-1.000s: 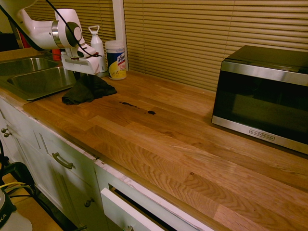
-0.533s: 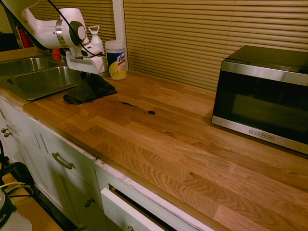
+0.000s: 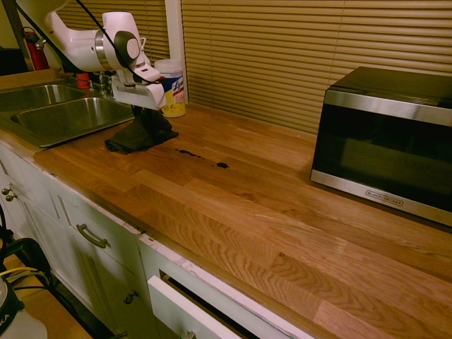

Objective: Clear the spill

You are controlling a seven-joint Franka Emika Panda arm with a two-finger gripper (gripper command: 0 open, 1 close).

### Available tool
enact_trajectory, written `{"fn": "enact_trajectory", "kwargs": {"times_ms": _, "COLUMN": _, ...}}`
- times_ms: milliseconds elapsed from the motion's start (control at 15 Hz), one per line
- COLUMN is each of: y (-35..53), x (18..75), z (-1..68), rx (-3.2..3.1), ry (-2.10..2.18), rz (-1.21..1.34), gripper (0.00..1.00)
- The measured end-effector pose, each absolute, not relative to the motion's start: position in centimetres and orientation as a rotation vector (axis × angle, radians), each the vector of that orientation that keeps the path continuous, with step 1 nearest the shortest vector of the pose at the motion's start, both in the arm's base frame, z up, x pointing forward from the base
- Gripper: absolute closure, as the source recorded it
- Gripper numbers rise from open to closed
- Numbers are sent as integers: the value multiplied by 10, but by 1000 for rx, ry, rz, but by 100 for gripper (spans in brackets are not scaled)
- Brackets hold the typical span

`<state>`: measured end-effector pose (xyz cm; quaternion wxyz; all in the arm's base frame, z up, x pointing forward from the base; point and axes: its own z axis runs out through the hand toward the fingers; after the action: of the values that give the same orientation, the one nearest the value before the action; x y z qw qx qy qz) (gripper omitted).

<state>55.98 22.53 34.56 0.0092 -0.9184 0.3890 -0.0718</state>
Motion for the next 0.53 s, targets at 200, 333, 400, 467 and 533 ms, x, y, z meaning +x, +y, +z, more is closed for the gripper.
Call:
{"fn": "enact_trajectory", "kwargs": {"times_ms": 200, "y": 195, "x": 568, "z": 346, "rx": -2845, "ry": 1257, "rz": -221, "gripper": 100}}
{"fn": "enact_trajectory", "kwargs": {"times_ms": 333, "y": 174, "x": 572, "z": 346, "rx": -2825, "ry": 1285, "rz": -219, "gripper": 100}}
{"fn": "enact_trajectory", "kwargs": {"times_ms": 400, "y": 163, "x": 572, "z": 346, "rx": -2813, "ry": 1296, "rz": -219, "gripper": 100}}
{"fn": "enact_trajectory", "kwargs": {"times_ms": 467, "y": 151, "x": 572, "z": 346, "rx": -2808, "ry": 1307, "rz": -220, "gripper": 100}}
{"fn": "enact_trajectory", "kwargs": {"times_ms": 533, "y": 141, "x": 572, "z": 346, "rx": -2802, "ry": 1319, "rz": -224, "gripper": 100}}
